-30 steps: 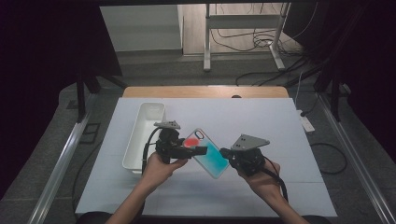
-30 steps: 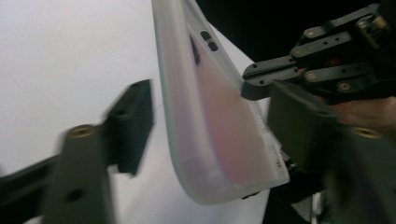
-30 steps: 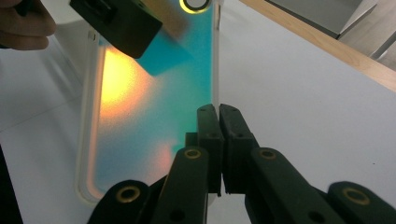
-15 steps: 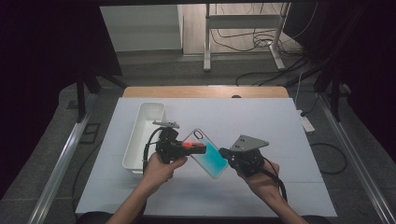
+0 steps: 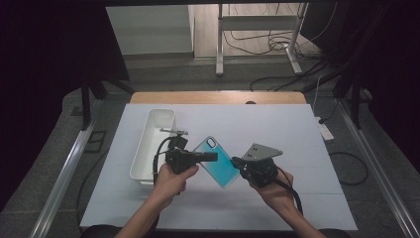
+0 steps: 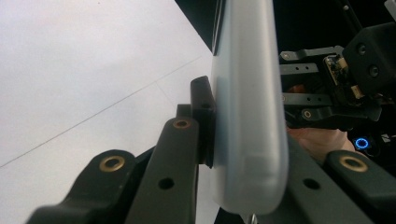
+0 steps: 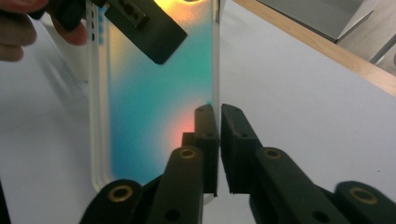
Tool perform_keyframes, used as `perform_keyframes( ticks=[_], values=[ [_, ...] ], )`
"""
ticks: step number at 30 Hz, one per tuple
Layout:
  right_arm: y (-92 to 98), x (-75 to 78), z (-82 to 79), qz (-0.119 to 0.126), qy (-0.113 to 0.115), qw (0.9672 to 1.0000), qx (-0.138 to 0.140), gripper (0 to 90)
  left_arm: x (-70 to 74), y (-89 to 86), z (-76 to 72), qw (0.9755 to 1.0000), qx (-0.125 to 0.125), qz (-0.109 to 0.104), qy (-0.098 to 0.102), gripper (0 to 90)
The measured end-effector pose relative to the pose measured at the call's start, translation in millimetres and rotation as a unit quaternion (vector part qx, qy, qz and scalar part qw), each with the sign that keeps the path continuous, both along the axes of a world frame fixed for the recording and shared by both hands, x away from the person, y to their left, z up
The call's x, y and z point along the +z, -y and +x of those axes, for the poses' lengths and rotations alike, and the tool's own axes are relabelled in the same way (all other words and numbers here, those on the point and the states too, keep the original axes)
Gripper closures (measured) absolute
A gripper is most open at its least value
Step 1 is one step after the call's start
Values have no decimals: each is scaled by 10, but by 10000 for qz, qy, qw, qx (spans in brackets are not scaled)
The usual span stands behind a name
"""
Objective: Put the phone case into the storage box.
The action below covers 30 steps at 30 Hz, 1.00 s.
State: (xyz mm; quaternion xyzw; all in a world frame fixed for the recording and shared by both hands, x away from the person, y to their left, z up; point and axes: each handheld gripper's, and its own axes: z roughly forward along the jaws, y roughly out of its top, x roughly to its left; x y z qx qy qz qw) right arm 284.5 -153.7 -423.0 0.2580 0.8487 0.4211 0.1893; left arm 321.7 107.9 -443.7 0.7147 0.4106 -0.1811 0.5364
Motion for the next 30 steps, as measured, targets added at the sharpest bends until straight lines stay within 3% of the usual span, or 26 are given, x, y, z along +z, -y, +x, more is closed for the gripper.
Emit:
perform_keyframes(
  ticks=[6,7,11,12,14,17,21,26,30],
  values=[
    [50,32,16,186,-187,9997,-9,578,43,-28,7,9996,-86,187,190,860],
    [50,32,16,186,-187,9997,-9,578,43,-28,7,9996,-86,187,190,860],
    [59,18,40,233,-320,9992,50,395,54,-43,12,9987,-184,323,340,859],
    [63,9,58,359,-434,9983,160,299,57,-44,13,9984,-231,356,374,859],
    [64,6,68,423,-500,9977,198,259,60,-46,14,9975,-303,419,476,859],
    [76,-12,111,696,-815,9940,237,83,59,-58,21,9968,-380,446,536,859],
    [92,-12,120,696,-849,9931,410,7,62,-85,32,9965,-446,413,568,858],
    [118,-6,131,779,-806,9919,590,0,75,-117,42,9958,-521,370,658,858],
    [126,-24,157,840,-967,9897,637,0,91,-119,37,9953,-567,336,708,858]
  ],
)
